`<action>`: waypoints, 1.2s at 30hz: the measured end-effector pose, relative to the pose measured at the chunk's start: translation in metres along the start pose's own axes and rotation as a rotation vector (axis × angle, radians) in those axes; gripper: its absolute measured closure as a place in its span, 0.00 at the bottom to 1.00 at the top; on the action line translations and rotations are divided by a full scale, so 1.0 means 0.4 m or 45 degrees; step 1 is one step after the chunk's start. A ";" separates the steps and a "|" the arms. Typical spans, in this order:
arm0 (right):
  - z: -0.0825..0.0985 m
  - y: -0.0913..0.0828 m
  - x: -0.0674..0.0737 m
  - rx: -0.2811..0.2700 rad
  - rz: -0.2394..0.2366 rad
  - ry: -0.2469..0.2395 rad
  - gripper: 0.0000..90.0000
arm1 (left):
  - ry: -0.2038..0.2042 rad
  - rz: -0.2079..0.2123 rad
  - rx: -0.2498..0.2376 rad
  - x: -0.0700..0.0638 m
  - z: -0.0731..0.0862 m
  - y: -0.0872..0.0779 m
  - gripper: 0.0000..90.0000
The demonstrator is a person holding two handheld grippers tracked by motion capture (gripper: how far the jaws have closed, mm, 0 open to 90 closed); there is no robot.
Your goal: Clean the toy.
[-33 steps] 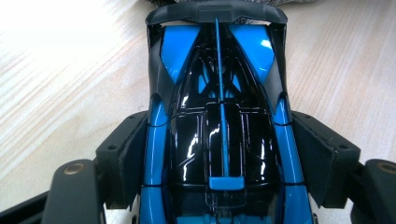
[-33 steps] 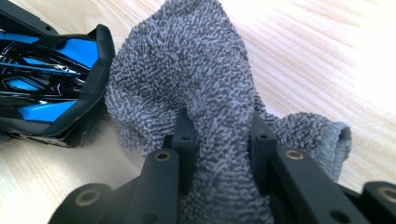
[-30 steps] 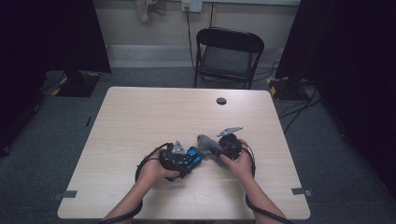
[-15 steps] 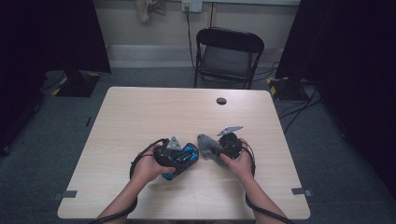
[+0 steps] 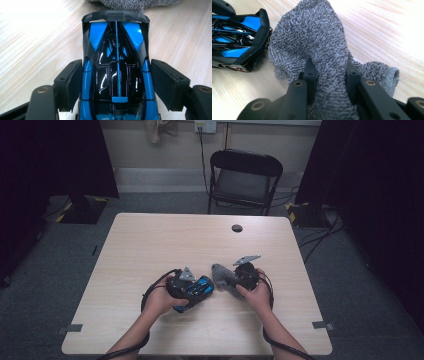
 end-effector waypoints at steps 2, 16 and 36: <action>-0.001 0.000 0.001 0.005 0.006 -0.007 0.78 | -0.002 0.011 -0.001 0.002 0.003 -0.003 0.31; 0.000 0.002 0.003 0.006 0.015 -0.014 0.77 | 0.005 -0.009 0.034 0.010 0.050 -0.003 0.22; 0.000 0.001 0.003 0.004 0.015 -0.006 0.77 | -0.006 -0.018 -0.028 -0.004 0.007 -0.028 0.27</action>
Point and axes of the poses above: each handheld gripper's, and its own axes: y roughly forward along the jaws, z roughly out of its underside, x roughly to its left, the point moved 5 cm from there along y, roughly forward along the jaws, and after that the axes turned 9 degrees about -y, right-handed, at the moved point
